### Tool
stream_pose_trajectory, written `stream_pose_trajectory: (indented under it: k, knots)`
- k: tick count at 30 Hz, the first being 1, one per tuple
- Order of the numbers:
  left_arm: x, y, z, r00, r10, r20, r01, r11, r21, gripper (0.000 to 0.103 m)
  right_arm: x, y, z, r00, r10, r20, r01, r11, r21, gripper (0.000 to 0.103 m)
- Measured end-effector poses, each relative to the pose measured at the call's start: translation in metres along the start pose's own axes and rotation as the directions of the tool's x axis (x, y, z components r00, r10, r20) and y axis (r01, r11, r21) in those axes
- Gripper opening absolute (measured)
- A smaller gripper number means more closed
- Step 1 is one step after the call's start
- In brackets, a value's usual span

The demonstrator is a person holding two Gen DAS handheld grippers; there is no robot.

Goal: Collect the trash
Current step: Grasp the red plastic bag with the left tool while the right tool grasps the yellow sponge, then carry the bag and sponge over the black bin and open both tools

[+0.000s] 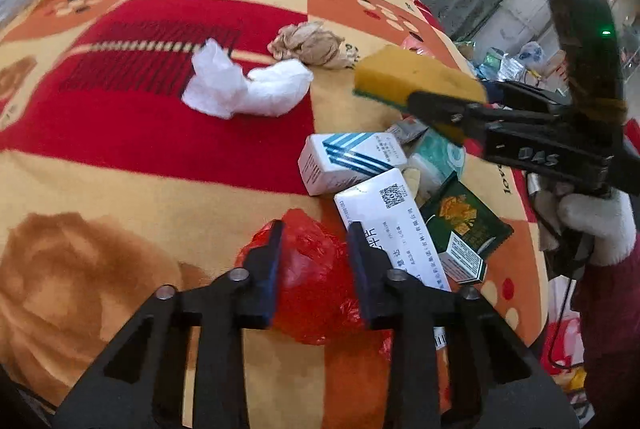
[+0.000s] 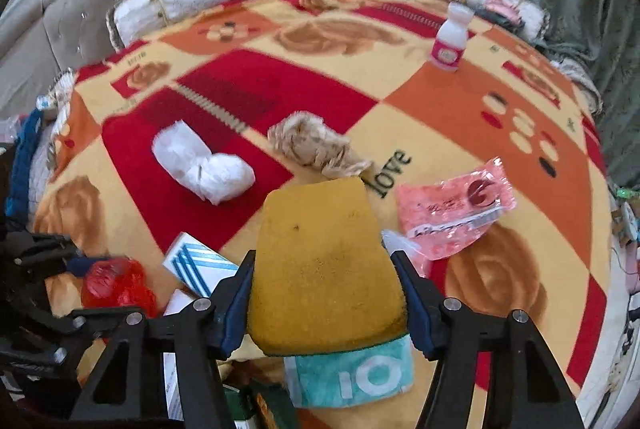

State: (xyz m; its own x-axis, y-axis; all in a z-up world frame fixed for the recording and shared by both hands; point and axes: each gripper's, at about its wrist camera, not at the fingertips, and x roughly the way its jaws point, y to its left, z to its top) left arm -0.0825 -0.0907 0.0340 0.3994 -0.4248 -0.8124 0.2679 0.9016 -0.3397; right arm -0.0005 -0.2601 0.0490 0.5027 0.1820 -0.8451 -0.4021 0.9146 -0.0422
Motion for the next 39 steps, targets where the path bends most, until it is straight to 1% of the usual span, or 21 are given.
stream_pose_trajectory:
  k: [1, 2, 5, 8, 12, 15, 20, 26, 34, 39]
  knots:
    - [-0.004, -0.002, 0.001, 1.000, 0.003, 0.007, -0.003, 1.000, 0.005, 0.022, -0.008, -0.001, -0.001, 1.000, 0.006, 0.023, -0.006, 1.000, 0.016, 0.062]
    - [-0.010, -0.003, 0.003, 1.000, -0.002, 0.017, 0.001, 1.000, 0.007, 0.015, -0.016, -0.003, -0.002, 0.999, 0.010, 0.042, -0.012, 1.000, 0.029, 0.062]
    - [-0.022, -0.011, 0.009, 0.999, -0.002, 0.041, 0.001, 1.000, 0.030, 0.015, -0.038, -0.008, -0.010, 0.995, 0.011, 0.100, -0.018, 0.998, 0.067, 0.062]
    - [-0.035, -0.027, 0.017, 0.997, -0.015, 0.079, 0.010, 0.998, 0.063, 0.015, -0.055, -0.012, -0.020, 0.991, 0.011, 0.134, -0.024, 0.995, 0.098, 0.062]
    - [-0.043, -0.051, 0.024, 0.994, -0.042, 0.105, 0.031, 0.994, 0.102, 0.015, -0.076, -0.020, -0.037, 0.986, -0.004, 0.169, -0.020, 0.990, 0.143, 0.062]
    - [-0.042, -0.069, 0.030, 0.993, -0.053, 0.110, 0.039, 0.991, 0.125, 0.015, -0.086, -0.027, -0.051, 0.984, -0.021, 0.175, -0.009, 0.985, 0.171, 0.062]
    - [-0.030, -0.105, 0.038, 0.992, -0.079, 0.096, 0.061, 0.983, 0.174, 0.015, -0.103, -0.044, -0.076, 0.983, -0.058, 0.176, 0.017, 0.974, 0.224, 0.062]
    - [-0.014, -0.158, 0.041, 0.992, -0.103, 0.075, 0.080, 0.962, 0.259, 0.015, -0.125, -0.072, -0.109, 0.979, -0.115, 0.170, 0.059, 0.952, 0.301, 0.062]
    - [0.010, -0.221, 0.040, 0.990, -0.135, 0.036, 0.114, 0.931, 0.346, 0.015, -0.158, -0.112, -0.157, 0.966, -0.200, 0.165, 0.117, 0.905, 0.408, 0.062]
    - [0.026, -0.257, 0.036, 0.987, -0.160, 0.005, 0.146, 0.911, 0.385, 0.015, -0.176, -0.136, -0.187, 0.956, -0.254, 0.143, 0.162, 0.871, 0.463, 0.062]
